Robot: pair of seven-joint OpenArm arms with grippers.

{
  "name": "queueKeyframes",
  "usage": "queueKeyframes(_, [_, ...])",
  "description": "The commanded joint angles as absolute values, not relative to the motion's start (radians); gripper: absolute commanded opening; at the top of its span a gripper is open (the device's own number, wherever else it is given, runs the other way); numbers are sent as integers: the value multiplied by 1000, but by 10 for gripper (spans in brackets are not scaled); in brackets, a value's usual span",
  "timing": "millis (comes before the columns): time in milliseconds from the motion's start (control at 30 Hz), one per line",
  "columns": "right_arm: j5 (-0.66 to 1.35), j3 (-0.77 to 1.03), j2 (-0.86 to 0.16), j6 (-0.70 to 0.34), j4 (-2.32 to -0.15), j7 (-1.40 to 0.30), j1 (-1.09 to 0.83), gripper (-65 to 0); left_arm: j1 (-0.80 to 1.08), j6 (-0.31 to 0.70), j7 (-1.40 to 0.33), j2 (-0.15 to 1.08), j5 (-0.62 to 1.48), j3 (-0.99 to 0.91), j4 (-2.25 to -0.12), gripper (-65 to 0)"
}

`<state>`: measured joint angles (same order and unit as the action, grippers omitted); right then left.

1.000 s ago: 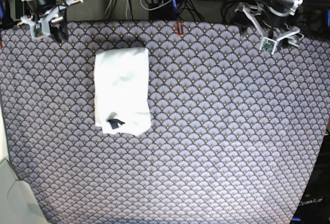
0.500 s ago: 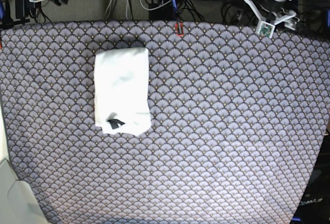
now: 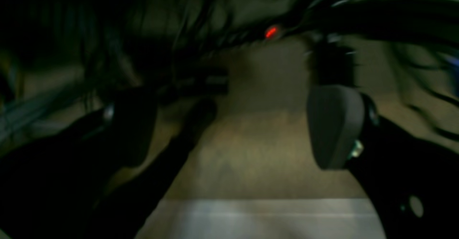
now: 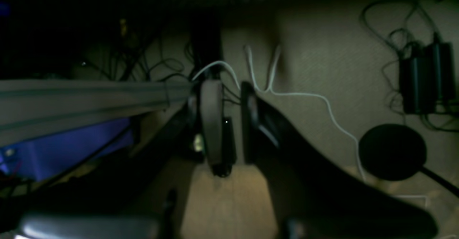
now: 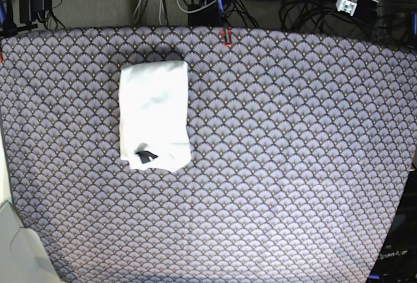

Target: Fold the T-shirt properly

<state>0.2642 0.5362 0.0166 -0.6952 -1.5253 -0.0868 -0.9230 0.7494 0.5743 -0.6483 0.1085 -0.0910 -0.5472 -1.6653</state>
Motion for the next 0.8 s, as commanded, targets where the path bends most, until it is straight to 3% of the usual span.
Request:
queueKeyframes(0, [272,538,7,-698,-1504,-71,-928,-566,753,572,-644,114,-105,-549,-1633,0])
queueKeyframes(167, [272,513,-19,-698,-1397,-70,-877,-566,684,564,-559,116,-143,-545,-1376,0])
queueKeyframes(533, [272,509,-36,-698,-1231,-70,-773,-566,410,564,-249,174,-202,-430,-593,0])
queueKeyframes(600, [272,503,-36,-698,-1210,-70,-760,-566,363,564,-194,185,-202,-420,-475,-169])
queueKeyframes(700, [272,490,-48,-698,-1194,-70,-751,-566,308,562,-147,196,-202,-423,-358,-496])
queueKeyframes(767, [269,473,-51,-698,-1185,-70,-731,-566,283,530,-143,197,-200,-424,-341,-650])
